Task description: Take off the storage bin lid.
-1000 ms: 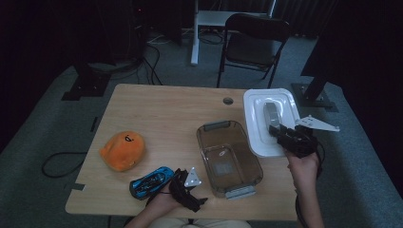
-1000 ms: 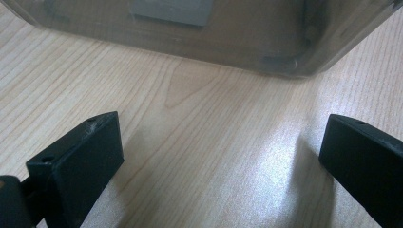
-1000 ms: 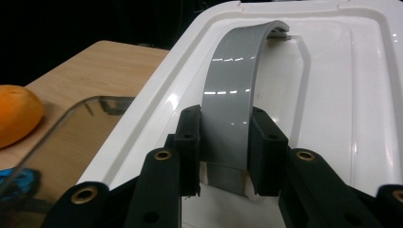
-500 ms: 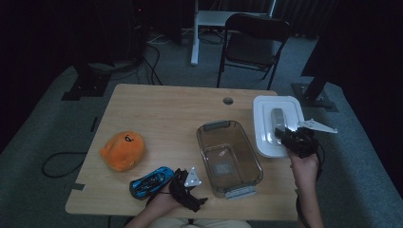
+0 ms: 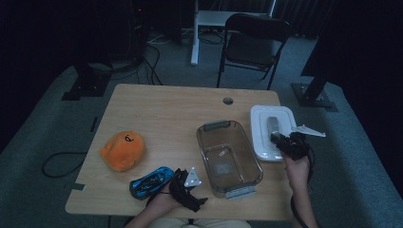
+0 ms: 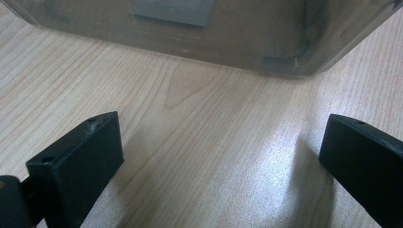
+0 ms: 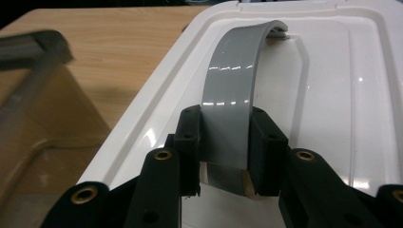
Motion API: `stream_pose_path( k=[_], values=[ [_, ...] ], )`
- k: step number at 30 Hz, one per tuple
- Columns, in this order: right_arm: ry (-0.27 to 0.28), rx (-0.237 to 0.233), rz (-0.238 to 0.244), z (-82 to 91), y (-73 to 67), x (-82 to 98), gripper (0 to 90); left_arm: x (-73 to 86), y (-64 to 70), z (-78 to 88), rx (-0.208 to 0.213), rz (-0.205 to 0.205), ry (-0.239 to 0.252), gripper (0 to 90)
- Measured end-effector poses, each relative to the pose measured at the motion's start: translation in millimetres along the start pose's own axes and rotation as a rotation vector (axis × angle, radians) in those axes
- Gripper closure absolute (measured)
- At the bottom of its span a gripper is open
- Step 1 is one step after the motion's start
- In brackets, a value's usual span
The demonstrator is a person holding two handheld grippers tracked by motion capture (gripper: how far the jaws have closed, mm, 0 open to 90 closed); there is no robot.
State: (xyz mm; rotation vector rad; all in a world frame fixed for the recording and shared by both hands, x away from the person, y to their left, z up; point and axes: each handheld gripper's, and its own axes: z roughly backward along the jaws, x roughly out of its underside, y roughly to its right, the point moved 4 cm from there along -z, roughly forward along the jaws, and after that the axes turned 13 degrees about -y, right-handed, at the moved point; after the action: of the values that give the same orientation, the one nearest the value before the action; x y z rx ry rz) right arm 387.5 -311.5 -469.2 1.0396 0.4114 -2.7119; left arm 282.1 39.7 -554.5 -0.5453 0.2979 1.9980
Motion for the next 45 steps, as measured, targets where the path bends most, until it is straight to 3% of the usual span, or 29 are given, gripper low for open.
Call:
stream_pose_path(
  k=[11, 21, 27, 31, 34, 38, 39, 40, 43, 45],
  values=[
    [-0.054, -0.023, -0.014, -37.2, 7.6, 14.2, 69.2, 0.0, 0.0, 0.0, 0.0, 0.0, 0.0, 1.3],
    [-0.103, -0.031, -0.028, -59.3, 8.7, 25.2, 69.1, -0.1, 0.1, -0.1, -0.001, 0.002, 0.0, 1.3],
    [-0.134, -0.009, -0.034, -68.3, 9.8, 30.3, 68.0, -0.5, -0.1, -0.2, -0.004, 0.007, -0.002, 1.3],
    [-0.137, -0.002, -0.02, -65.5, 8.9, 28.4, 53.5, -1.5, -0.2, -0.5, -0.016, 0.017, -0.003, 1.3],
    [-0.124, 0.013, 0.006, -58.3, 6.4, 25.8, 42.2, -3.3, 0.8, 2.1, 0.016, 0.029, 0.012, 1.3],
    [-0.121, -0.017, 0.043, -46.7, -0.3, 22.5, 20.2, -9.8, -3.9, 11.3, -0.013, 0.044, 0.03, 1.3],
    [-0.129, -0.046, 0.051, -43.4, -3.6, 22.0, 15.7, -11.3, -5.6, 13.4, -0.018, 0.057, 0.035, 1.3],
    [-0.13, -0.056, 0.059, -41.6, -5.5, 22.0, 13.7, -13.4, -8.6, 16.7, -0.027, 0.073, 0.04, 1.3],
    [-0.102, -0.015, 0.112, -34.4, -13.3, 22.7, 12.8, -20.1, -20.6, 25.9, -0.072, 0.119, 0.055, 1.3],
    [-0.086, -0.017, 0.122, -31.2, -16.0, 24.3, 12.8, -24.5, -29.1, 30.2, -0.108, 0.135, 0.048, 1.3]
  ],
)
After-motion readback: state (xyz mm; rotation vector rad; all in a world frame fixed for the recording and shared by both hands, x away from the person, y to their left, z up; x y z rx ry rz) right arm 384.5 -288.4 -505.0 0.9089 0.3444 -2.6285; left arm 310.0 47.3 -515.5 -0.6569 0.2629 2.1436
